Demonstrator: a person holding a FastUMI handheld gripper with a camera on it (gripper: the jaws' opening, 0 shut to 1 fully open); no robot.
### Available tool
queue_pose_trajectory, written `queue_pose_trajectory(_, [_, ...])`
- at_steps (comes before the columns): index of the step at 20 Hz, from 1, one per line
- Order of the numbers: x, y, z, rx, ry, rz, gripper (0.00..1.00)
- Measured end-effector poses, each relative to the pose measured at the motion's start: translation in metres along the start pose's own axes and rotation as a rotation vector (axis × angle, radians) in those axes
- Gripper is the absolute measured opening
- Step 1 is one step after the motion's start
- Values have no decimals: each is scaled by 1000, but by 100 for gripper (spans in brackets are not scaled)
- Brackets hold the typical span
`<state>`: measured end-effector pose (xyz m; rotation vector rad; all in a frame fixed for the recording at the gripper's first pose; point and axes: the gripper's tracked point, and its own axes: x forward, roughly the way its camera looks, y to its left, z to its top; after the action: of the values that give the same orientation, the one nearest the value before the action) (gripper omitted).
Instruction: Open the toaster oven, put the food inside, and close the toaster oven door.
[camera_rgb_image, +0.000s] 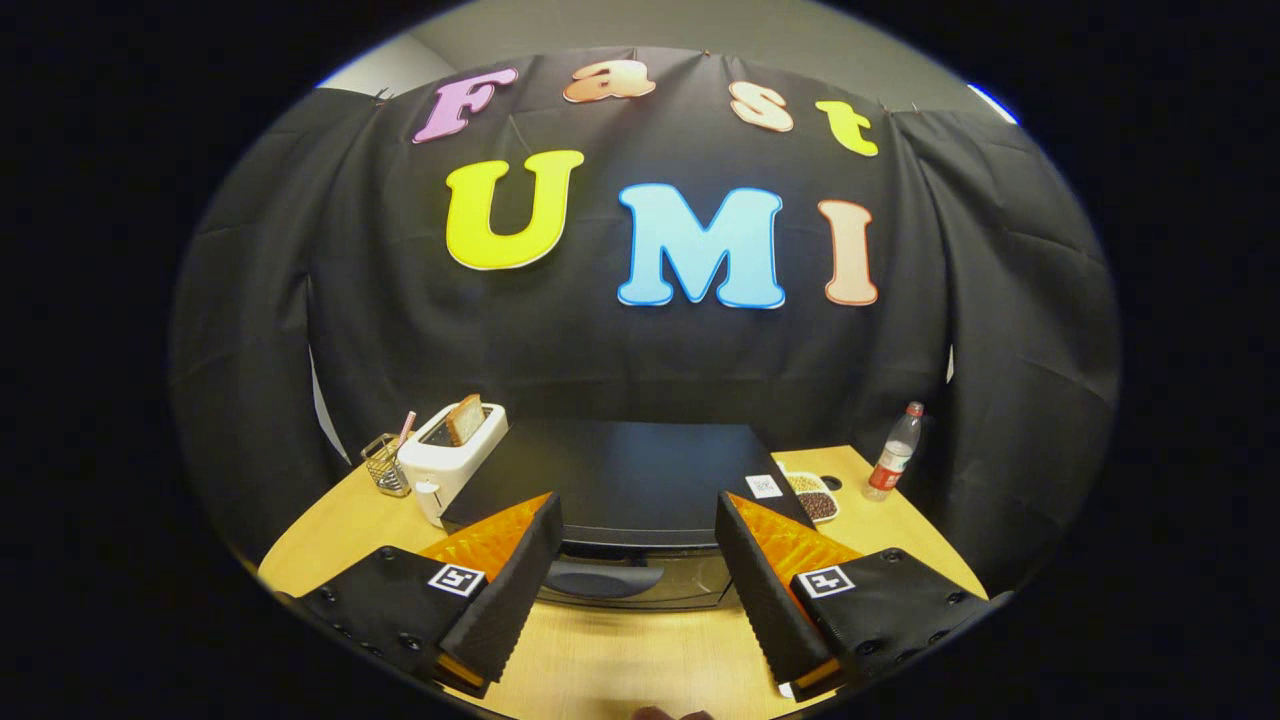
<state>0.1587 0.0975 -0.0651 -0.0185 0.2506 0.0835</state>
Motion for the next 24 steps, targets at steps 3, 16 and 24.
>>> queue_pose_trajectory(3, [19, 9, -20, 16, 60, 8, 98])
queue_pose_trajectory(16, [59, 22, -60, -24, 176, 22, 98])
queue_pose_trajectory(24, [55, 27, -64, 4, 204, 17, 98])
